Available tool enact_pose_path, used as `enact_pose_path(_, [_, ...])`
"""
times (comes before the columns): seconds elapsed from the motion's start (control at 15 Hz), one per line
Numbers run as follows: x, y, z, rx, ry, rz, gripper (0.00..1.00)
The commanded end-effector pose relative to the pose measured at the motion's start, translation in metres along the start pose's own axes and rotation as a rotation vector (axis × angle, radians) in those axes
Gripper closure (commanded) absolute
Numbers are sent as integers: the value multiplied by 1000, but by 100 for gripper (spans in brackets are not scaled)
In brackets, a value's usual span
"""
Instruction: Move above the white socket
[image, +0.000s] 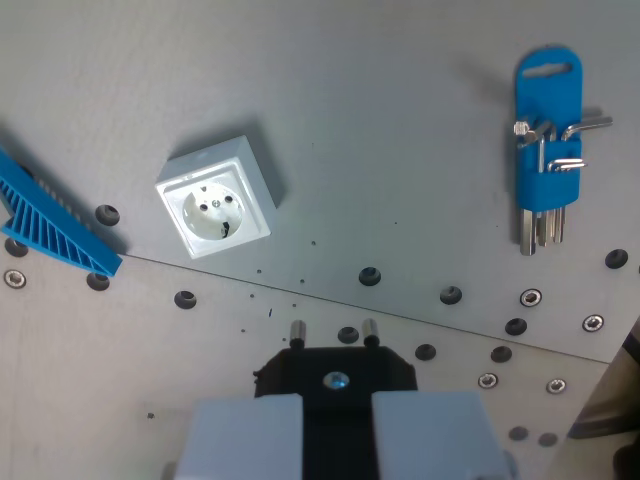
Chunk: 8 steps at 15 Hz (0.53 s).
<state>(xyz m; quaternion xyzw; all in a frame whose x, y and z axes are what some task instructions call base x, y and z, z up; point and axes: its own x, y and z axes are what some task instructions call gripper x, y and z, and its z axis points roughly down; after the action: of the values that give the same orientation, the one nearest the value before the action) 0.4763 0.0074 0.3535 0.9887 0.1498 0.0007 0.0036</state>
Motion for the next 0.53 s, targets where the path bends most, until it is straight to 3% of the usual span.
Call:
enact_pose_path(0.07, [0, 0, 0, 0, 0, 0, 100])
enact_pose_path(0.53, [-1, 0, 1, 0, 0, -8, 100])
